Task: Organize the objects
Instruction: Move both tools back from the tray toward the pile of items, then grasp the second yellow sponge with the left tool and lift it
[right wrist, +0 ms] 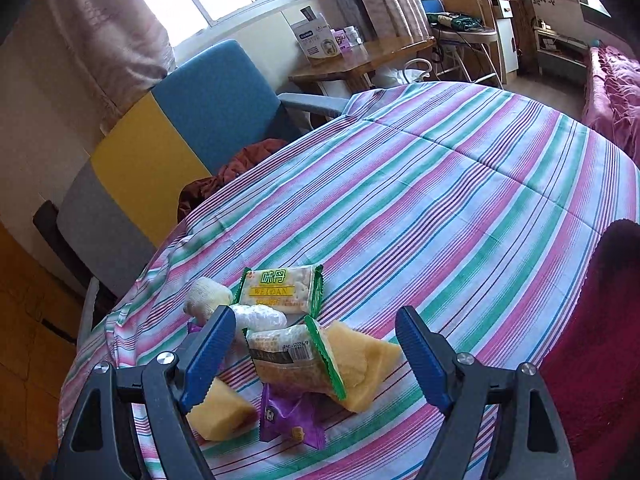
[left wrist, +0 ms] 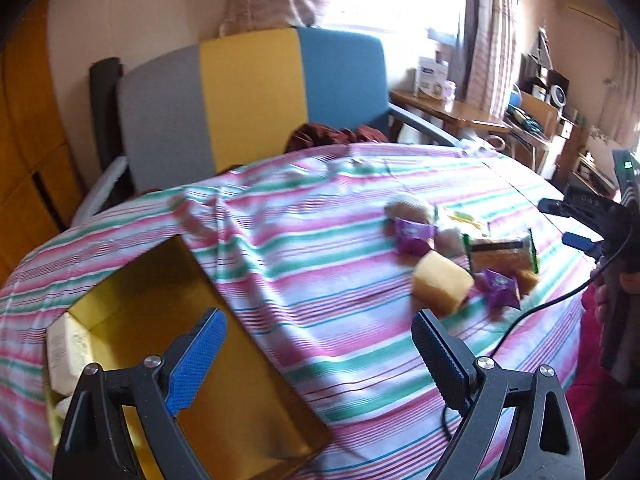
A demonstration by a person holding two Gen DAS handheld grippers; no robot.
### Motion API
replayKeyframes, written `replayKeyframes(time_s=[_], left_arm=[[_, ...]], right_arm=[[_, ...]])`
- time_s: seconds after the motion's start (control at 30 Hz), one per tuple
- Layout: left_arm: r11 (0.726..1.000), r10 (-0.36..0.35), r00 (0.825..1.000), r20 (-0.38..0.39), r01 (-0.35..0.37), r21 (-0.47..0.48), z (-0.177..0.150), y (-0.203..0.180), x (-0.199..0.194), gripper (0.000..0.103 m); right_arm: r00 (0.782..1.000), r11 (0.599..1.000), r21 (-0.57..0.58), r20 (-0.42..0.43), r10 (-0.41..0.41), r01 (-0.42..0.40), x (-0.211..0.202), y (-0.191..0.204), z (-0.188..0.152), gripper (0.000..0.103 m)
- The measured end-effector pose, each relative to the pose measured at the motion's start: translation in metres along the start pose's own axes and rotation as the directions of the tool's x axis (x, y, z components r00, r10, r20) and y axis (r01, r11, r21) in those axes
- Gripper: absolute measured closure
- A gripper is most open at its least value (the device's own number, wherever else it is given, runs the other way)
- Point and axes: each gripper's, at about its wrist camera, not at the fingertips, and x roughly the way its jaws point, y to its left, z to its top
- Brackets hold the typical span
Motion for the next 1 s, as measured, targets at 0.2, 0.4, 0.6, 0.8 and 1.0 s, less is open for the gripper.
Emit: replayKeyframes(time_s=[0.2,0.4,0.6,0.8,1.0], left_arm=[[0.996,-0.055,0.996,-0.067,0.059,0.065,0.002,-0.034,0.032,0.009],[0.981,-0.103,0.991,-0.087,0.116,0.157,0.011,-0.065,0.06,0.009],[0.942,-0.142,0.981,-0.135,0.176,0.286,0.015,-0.102,0.094,0.003],[0.925,-0.158,0.974,-0.164,0.204,0.321,0.022,-0.123,0.126,0.002],[0.938,-0.229,0.953,-0.199,0.271,0.218,0.021,-0.115,0.143,0.039]], right_arm=[[1.0,1.0,0.027,-0.017,0.012,-0.011,0.003,-0.004,0.001,0.019],[0.999,0.999,0.03,-0.027,0.027,-0.026,0.005,-0.004,0.0,0.019],[0.998,0.998,0.044,-0.039,0.047,-0.045,0.008,-0.005,0.0,0.019],[0.998,0.997,0.066,-0.044,0.052,-0.05,0.009,-0.01,0.0,0.019],[0.996,0.989,0.131,-0.05,0.073,-0.066,0.011,-0.022,0.003,0.019]])
